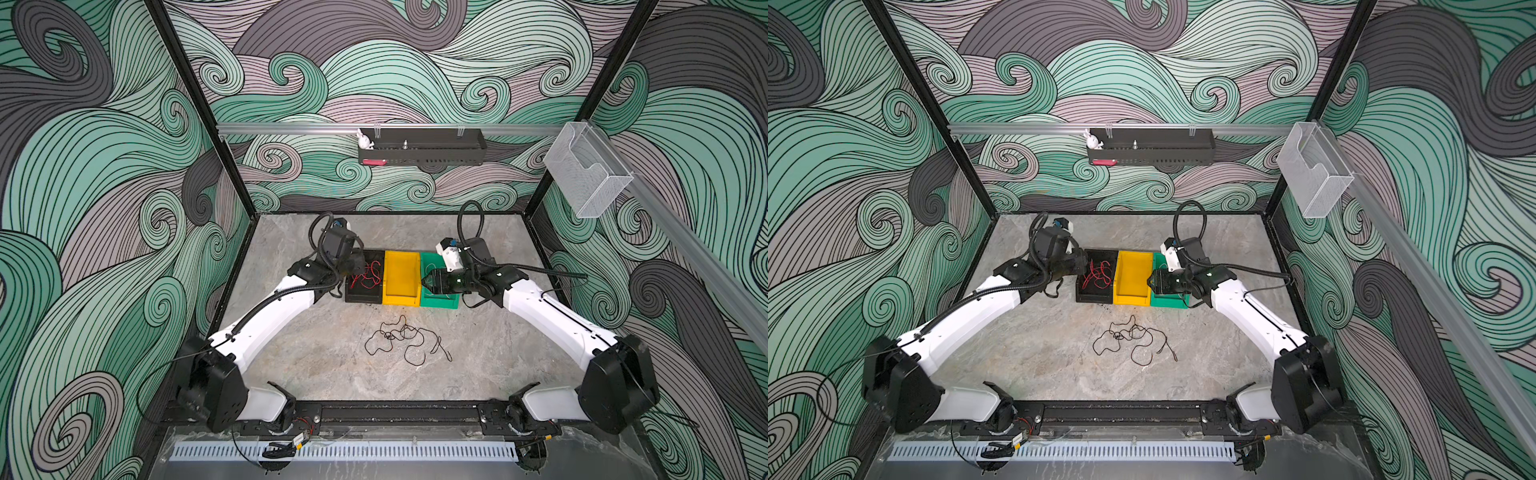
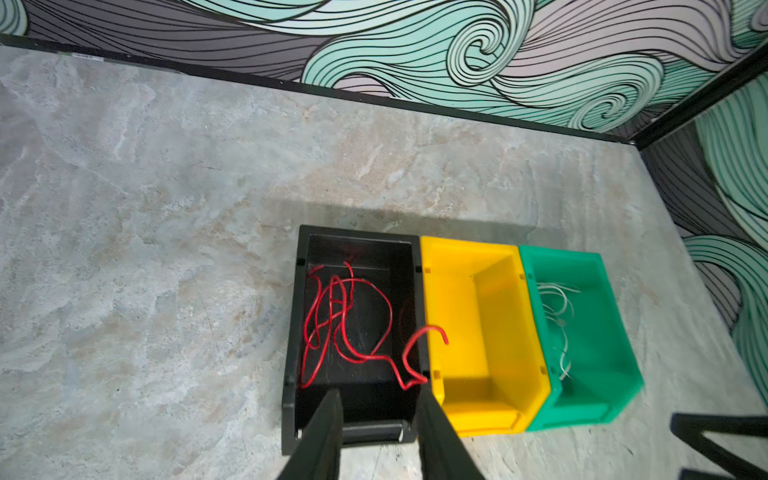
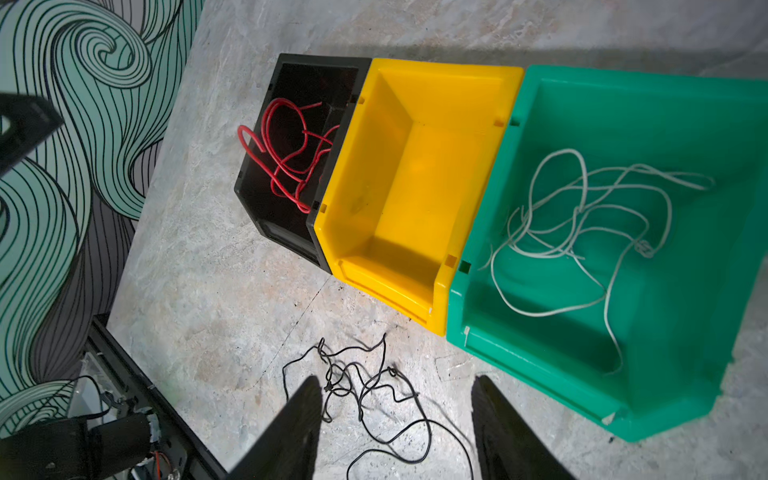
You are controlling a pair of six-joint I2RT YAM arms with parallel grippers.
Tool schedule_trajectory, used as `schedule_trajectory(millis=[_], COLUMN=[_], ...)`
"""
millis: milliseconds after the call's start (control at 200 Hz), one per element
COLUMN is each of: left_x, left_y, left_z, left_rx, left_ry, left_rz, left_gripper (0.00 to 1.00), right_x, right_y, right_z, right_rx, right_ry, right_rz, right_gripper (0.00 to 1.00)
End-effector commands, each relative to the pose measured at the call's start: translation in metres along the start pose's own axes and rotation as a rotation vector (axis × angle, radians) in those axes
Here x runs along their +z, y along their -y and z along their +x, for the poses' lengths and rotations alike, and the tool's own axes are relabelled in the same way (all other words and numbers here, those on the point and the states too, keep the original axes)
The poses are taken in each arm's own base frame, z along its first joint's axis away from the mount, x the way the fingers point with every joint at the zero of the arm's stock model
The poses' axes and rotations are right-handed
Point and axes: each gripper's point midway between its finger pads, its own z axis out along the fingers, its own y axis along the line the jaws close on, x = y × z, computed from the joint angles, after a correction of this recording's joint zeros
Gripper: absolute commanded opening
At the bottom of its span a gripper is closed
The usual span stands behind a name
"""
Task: Untangle the cables
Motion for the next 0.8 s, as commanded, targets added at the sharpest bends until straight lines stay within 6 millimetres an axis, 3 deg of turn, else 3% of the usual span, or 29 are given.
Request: schedule_trajectory(millis=[0, 210, 425, 661, 796], left_x=[-0.011, -0.026, -0.028, -0.025, -0.021], left_y=[0.015, 0.032, 0.045, 0.061, 0.068], left_z=[0.031, 0.094, 0.144, 0.175, 0.189], left_rx=[-0.019, -0.016, -0.004, 0.021, 0.051], left_ry=[-0.050, -0.094, -0.151, -0.183, -0.213], left_rz=[0.135, 0.281, 0.376, 0.437, 0.440], left_gripper=[0.35, 0.37, 0.40, 0.42, 0.43], right_x=[-0.007, -0.007, -0.005, 0.005, 0.016], right_y=[0.013, 0.028, 0.030, 0.039, 0.036], right_z=[0.019, 0.063, 0.106, 0.156, 0.167], right_rx=[0.055, 0.118, 0.137, 0.136, 0.137], right_ry=[-0.034, -0.099, -0.159, -0.232, -0.251], right_rz=[0.059, 0.102, 0.127, 0.199, 0.187], right_gripper=[0.61, 0.62, 0.62, 0.60, 0.56])
